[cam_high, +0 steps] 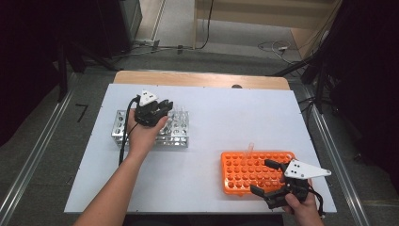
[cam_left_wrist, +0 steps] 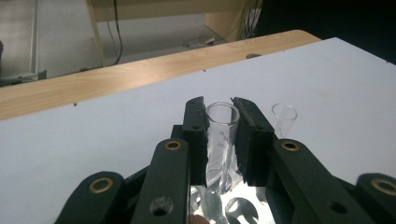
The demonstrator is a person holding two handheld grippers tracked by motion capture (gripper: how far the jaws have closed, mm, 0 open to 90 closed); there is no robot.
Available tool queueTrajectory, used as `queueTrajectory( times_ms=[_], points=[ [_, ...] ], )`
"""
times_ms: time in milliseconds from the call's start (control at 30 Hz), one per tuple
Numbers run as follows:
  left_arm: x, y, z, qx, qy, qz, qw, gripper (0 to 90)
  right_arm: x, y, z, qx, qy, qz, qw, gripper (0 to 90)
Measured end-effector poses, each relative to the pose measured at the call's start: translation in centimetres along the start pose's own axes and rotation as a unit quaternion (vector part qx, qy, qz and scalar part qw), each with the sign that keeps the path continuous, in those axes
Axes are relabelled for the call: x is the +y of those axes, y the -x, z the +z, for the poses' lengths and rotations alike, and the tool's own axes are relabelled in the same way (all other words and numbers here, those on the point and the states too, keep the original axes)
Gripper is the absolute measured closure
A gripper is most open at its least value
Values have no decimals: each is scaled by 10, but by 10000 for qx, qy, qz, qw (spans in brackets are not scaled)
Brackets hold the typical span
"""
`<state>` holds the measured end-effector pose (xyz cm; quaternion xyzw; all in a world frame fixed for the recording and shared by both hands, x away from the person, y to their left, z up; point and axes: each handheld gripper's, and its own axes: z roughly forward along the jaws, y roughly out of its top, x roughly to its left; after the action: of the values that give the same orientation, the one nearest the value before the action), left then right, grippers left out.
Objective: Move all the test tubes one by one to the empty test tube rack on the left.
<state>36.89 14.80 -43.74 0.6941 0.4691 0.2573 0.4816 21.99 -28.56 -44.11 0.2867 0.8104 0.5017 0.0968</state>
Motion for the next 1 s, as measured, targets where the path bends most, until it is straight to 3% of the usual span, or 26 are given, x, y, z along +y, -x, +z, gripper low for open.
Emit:
queueTrajectory(
  times_ms=[200,333,567,800,1000],
  points=[
    [0,1,3,-29,-298,-6,9996,743,0,0,0,-1,-11,-16,10000,0],
    [1,-1,2,-50,-312,-104,9994,703,-1,0,1,-6,-16,16,10000,0],
    [2,-2,-7,-103,-344,-231,9991,525,0,1,3,-5,-5,27,10000,0],
    [2,10,-27,-336,-149,-192,9991,230,1,1,6,-32,-14,49,10000,0],
    [-5,24,-48,-618,62,-58,9981,136,3,2,7,-79,-12,40,10000,0]
  ],
)
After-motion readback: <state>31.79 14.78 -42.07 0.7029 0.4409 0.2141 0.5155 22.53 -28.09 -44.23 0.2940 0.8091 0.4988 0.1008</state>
